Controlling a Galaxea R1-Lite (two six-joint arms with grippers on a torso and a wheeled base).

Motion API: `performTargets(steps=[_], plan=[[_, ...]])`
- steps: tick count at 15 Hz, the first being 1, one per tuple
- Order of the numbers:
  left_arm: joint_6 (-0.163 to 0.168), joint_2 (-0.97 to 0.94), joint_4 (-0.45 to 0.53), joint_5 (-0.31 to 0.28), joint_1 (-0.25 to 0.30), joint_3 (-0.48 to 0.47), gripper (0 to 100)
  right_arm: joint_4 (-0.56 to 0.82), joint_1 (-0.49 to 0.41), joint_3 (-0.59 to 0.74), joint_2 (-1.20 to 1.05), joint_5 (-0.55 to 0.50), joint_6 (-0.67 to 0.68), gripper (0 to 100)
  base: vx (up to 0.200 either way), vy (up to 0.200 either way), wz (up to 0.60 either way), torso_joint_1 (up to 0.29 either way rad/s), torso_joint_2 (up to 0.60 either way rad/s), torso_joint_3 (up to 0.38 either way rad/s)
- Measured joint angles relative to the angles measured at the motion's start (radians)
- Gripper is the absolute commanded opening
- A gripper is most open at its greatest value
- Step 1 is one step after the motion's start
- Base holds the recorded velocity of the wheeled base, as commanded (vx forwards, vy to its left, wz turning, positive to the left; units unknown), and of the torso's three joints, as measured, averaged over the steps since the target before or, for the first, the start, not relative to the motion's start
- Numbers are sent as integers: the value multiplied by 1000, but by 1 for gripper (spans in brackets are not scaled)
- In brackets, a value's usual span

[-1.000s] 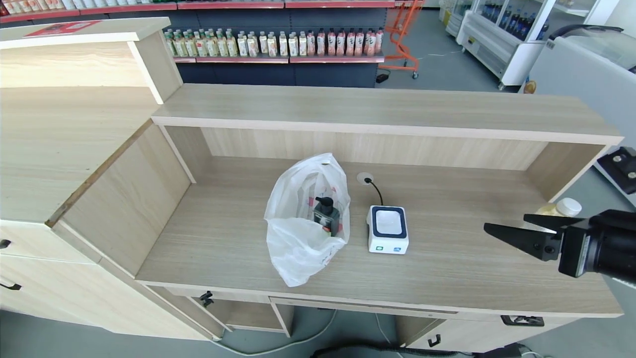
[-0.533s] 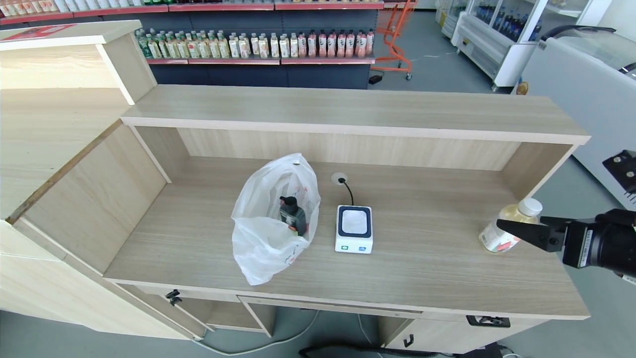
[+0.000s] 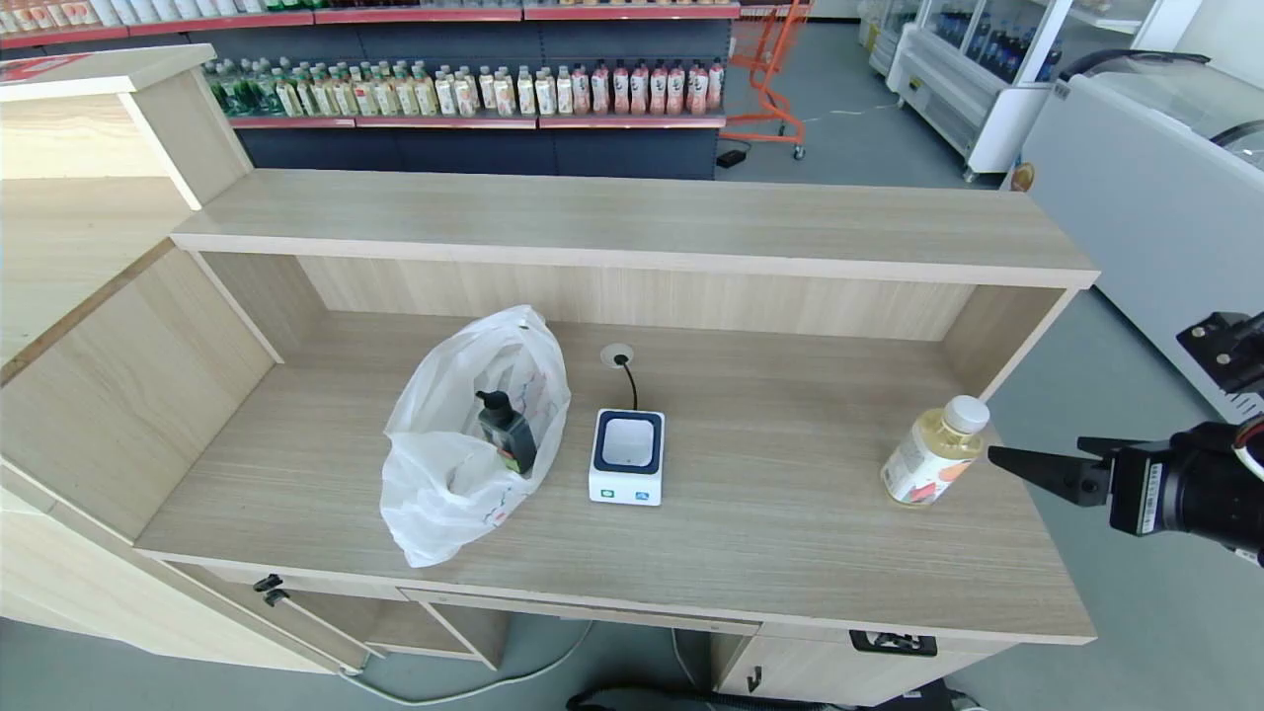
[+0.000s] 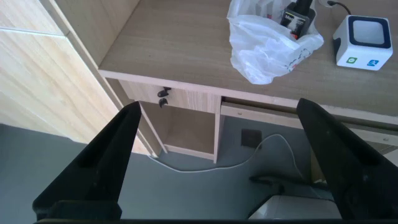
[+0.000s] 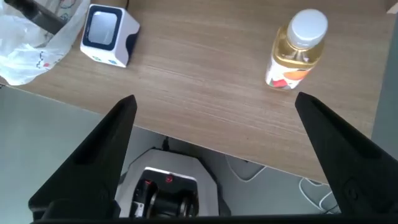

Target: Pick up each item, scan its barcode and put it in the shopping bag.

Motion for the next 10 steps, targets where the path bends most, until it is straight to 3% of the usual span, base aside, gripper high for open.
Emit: performTargets(steps=[1, 5, 10], plan=[[0, 3, 0, 0, 0, 0, 100, 0, -1, 0, 3, -4, 0, 100, 0, -200, 0, 2, 7, 2], [-2, -21, 0, 1, 1, 0, 100, 4, -4, 32, 11, -101, -1, 100, 0, 0, 0, 0, 0, 0], [-3, -31, 0, 1, 0, 0, 100, -14, -59, 117, 64, -334, -51, 100, 0, 0, 0, 0, 0, 0]])
